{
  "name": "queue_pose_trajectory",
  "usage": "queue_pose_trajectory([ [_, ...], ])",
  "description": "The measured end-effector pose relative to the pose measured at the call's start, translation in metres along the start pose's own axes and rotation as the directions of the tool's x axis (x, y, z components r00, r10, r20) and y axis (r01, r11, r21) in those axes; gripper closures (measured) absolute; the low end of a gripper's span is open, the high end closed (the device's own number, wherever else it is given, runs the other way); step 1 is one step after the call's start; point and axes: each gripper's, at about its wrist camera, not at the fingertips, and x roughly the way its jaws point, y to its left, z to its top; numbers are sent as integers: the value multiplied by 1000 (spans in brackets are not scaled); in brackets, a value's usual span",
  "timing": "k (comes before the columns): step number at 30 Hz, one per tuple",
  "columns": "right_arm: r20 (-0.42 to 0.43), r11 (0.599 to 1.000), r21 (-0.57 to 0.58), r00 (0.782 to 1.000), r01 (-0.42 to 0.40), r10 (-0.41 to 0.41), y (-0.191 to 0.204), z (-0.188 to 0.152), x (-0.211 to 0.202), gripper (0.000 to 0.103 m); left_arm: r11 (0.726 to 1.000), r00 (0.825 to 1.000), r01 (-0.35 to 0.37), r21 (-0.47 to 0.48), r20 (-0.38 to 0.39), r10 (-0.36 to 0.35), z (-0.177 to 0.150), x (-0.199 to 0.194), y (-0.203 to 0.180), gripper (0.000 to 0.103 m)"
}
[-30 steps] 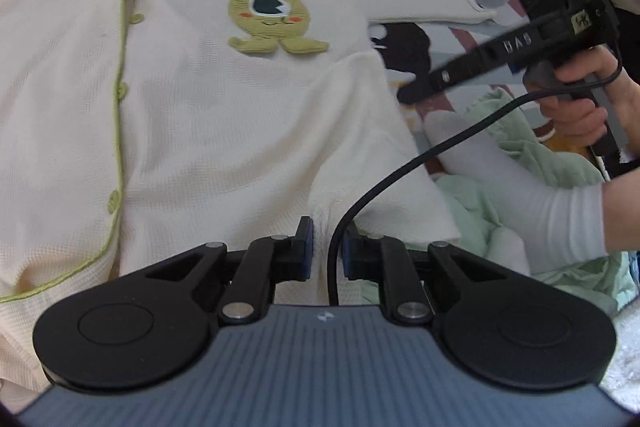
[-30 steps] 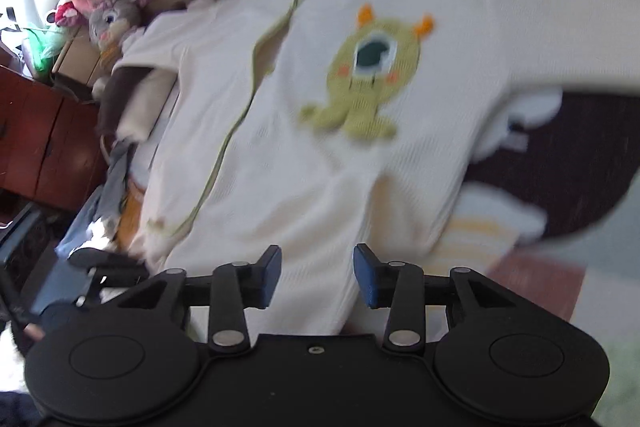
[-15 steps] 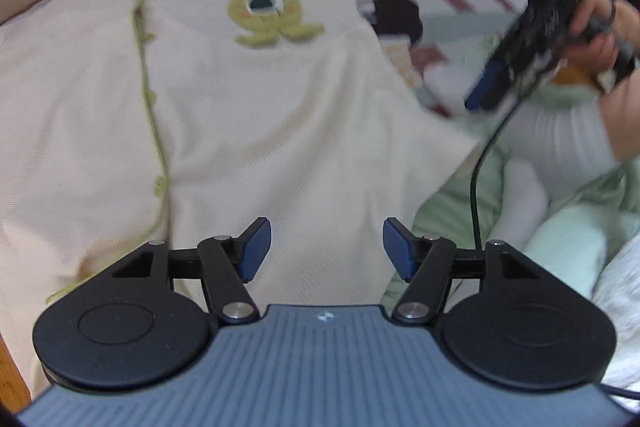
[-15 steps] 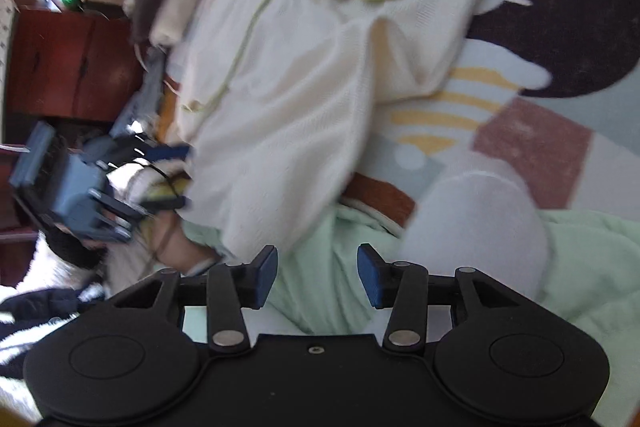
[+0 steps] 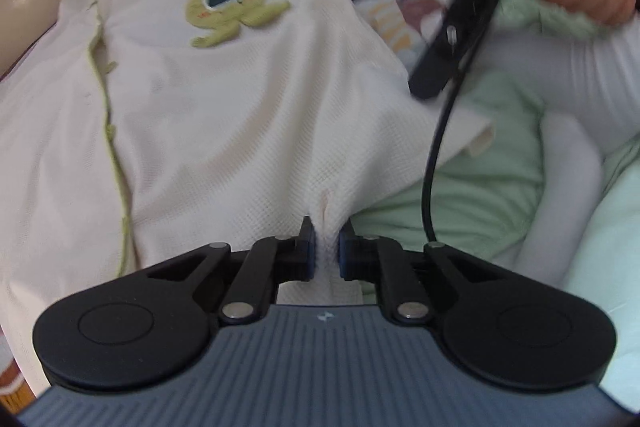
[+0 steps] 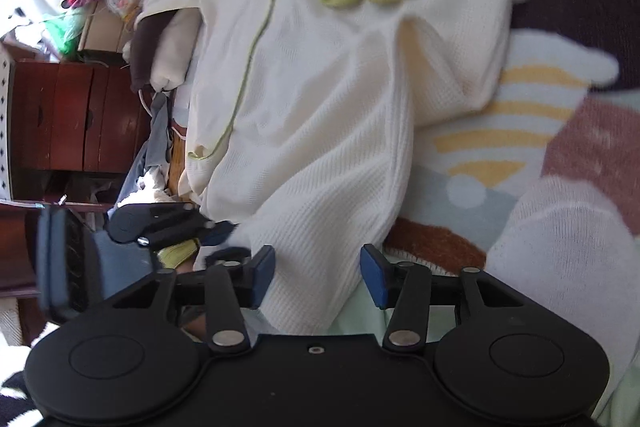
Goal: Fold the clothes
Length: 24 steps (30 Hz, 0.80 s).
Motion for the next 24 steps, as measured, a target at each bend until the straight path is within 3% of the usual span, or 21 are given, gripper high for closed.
queue_pose_trajectory([
  [1,5,1000,-27,1000,-3,3,4,-1,-2,98,999,1000,14,-30,16,-13,0,-8,6,93],
  [2,0,999,-54,1000,-5,5,8,-1,-4,100,998,999,29,-59,32,-27,0,-15,11,93],
  [7,-51,987,-157,998,35,-43,25,0,-15,93,987,997,60,-150,62,-51,-3,-32,27,93],
  [8,-40,985,-163,997,64,-71,24,2,-17,83,985,997,61,-161,64,-52,-3,-30,28,93],
  [9,-21,981,-170,994,98,-103,22,4,-20,59,983,996,68,-173,66,-57,-4,-28,30,93],
  [11,38,976,-163,989,144,-140,14,7,-26,39,978,996,70,-194,63,-59,-4,-21,32,93],
  [14,65,988,-94,991,126,-120,-3,16,-21,40,973,996,71,-220,64,-58,-2,-12,33,93],
  [16,59,991,-65,992,116,-112,-10,18,-12,50,971,996,73,-226,73,-58,-2,-15,35,93],
  [17,49,991,-71,993,114,-110,-12,18,-7,86,971,995,73,-226,77,-57,-2,-17,35,93],
  [18,36,988,-103,993,117,-114,-9,17,-5,97,970,995,79,-229,78,-63,-2,-21,36,93],
  [21,29,959,-258,993,116,-113,18,5,-15,98,952,988,153,-263,60,-142,-5,-39,39,93],
  [24,-10,940,-306,987,148,-159,31,0,-18,98,947,984,179,-267,33,-176,-10,-56,39,93],
])
